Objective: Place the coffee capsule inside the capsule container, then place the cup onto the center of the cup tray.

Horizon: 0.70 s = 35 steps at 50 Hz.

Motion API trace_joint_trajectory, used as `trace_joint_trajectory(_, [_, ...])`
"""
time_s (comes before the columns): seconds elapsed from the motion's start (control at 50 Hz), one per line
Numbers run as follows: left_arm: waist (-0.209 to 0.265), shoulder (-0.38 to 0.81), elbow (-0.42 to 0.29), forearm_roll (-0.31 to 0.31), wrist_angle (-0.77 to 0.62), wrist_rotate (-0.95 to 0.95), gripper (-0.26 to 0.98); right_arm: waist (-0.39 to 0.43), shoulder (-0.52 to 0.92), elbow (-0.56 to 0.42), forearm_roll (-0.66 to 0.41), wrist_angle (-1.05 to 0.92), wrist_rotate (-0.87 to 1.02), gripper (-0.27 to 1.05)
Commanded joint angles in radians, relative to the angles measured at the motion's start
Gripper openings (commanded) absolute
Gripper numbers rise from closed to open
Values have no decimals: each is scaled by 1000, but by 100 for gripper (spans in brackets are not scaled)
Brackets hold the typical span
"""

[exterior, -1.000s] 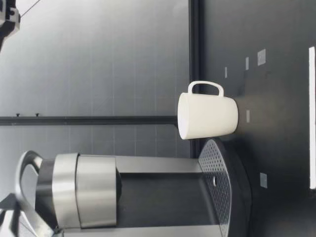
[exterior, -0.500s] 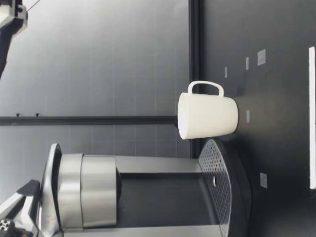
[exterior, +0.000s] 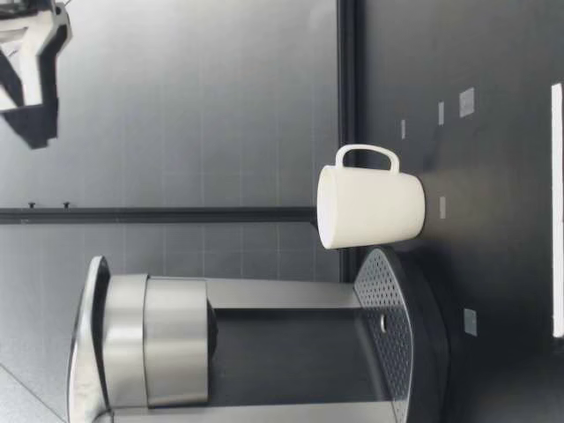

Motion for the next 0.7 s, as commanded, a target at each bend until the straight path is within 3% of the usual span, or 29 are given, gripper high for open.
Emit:
trace_joint_trajectory(0.0, [-20,-18,-43,-67,75,77,13,-44,-17,-52,-12,67,-2,60])
trace_joint_trajectory(0.2, [-83,-23,-161,-325,334,382,13,-130,14,-153,-91,311,-15,60])
trace_joint_trajectory(0.4, [-89,-23,-279,-614,503,634,13,-178,95,-261,-137,529,-106,60])
trace_joint_trajectory(0.5, [-95,-32,-301,-704,497,678,13,-189,149,-301,-106,606,-172,60])
trace_joint_trajectory(0.68, [-114,-57,-285,-752,494,704,13,-252,230,-342,57,684,-325,60])
